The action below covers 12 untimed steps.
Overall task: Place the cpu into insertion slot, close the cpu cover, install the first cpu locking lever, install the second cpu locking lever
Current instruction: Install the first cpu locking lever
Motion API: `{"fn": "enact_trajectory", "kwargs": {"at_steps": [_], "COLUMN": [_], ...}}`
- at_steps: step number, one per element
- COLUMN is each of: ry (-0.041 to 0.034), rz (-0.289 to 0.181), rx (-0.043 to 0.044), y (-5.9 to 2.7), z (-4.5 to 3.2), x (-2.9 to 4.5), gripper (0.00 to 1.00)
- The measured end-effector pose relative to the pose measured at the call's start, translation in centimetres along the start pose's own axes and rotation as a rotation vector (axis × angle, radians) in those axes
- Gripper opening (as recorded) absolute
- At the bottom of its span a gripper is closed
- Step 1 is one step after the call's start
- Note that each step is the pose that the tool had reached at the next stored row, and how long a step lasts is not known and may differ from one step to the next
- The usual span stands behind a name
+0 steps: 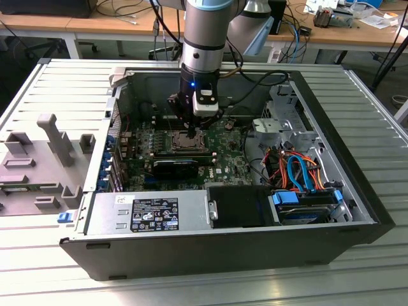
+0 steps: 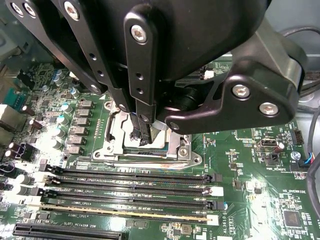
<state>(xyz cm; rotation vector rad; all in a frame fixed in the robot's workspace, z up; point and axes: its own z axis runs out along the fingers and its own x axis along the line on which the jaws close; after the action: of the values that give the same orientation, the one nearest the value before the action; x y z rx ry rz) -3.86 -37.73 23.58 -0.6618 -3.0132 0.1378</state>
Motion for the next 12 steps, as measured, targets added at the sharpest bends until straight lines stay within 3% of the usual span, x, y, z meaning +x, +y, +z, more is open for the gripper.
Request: {"fn": "enact_trajectory", "kwargs": {"at_steps": [12], "ry": [-0.001], "rz": [-0.018], "rx": [-0.0012], "y": [0.0], "z": [0.0], "x": [0.0], "gripper": [0.11]}}
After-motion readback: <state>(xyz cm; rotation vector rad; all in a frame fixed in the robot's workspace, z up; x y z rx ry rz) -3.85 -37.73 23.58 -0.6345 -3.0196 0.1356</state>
